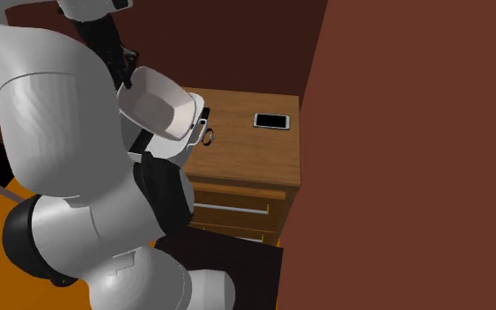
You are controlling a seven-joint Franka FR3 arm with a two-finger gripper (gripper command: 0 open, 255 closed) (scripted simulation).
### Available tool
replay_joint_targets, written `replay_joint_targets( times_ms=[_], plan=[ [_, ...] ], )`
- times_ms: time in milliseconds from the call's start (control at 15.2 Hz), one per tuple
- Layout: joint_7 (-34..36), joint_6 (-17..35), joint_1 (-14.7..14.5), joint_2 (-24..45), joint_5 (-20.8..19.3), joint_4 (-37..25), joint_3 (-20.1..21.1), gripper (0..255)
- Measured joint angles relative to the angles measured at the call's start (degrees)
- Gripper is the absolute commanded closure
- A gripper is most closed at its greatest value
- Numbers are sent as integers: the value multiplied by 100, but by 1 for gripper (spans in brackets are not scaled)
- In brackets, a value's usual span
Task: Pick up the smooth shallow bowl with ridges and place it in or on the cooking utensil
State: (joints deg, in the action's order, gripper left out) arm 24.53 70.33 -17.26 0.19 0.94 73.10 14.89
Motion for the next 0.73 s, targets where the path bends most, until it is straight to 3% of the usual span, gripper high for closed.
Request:
replay_joint_targets(
  times_ms=[330,726],
  plan=[
    [786,-353,-504,901,-256,-1226,389,255],
    [753,279,-424,503,-117,-213,360,255]
  ],
)
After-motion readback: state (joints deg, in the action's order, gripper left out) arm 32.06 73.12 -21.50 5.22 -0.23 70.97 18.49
